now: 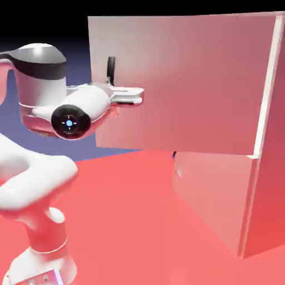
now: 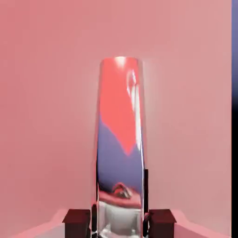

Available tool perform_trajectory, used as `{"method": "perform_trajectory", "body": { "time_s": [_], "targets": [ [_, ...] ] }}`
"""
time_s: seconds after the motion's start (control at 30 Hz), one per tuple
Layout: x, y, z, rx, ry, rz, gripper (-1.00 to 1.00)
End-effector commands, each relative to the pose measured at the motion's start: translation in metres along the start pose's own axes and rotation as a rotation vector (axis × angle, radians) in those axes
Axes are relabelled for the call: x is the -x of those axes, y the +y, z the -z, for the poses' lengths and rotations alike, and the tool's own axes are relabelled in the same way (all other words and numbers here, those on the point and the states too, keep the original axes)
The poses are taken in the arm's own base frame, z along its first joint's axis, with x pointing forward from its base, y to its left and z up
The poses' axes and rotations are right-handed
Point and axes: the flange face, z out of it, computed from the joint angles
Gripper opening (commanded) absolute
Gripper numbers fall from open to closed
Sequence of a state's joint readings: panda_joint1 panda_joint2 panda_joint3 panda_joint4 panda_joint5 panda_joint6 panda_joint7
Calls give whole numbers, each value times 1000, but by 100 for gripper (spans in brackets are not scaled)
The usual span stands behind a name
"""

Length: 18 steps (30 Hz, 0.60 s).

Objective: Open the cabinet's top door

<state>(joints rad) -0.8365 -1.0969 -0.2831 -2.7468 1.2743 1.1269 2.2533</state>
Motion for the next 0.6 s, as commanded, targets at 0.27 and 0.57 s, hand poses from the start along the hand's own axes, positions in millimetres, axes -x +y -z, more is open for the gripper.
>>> {"method": "perform_trajectory", "body": {
  "time_s": [0.27, 0.57],
  "targets": [
    [24, -24, 73, 132, 132, 0, -100],
    [57, -57, 138, 261, 261, 0, -100]
  ]
}}
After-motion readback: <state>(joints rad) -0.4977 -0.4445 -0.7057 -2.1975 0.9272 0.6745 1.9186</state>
